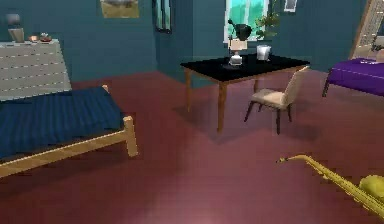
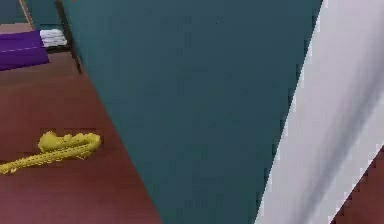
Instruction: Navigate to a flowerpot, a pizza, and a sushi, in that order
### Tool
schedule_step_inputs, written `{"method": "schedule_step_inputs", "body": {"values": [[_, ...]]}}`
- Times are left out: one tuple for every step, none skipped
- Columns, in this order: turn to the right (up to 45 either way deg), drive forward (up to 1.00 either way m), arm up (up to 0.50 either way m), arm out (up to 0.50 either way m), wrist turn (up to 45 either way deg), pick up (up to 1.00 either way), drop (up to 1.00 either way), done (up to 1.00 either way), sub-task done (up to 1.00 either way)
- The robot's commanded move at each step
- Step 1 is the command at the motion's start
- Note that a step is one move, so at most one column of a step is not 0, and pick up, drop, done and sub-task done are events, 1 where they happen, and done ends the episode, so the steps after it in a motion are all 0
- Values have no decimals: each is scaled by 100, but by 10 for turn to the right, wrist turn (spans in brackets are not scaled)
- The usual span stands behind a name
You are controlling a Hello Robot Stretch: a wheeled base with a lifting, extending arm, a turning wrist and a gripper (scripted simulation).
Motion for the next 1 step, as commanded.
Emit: {"method": "schedule_step_inputs", "body": {"values": [[-300, 0, 0, 0, 0, 0, 0, 0, 0]]}}
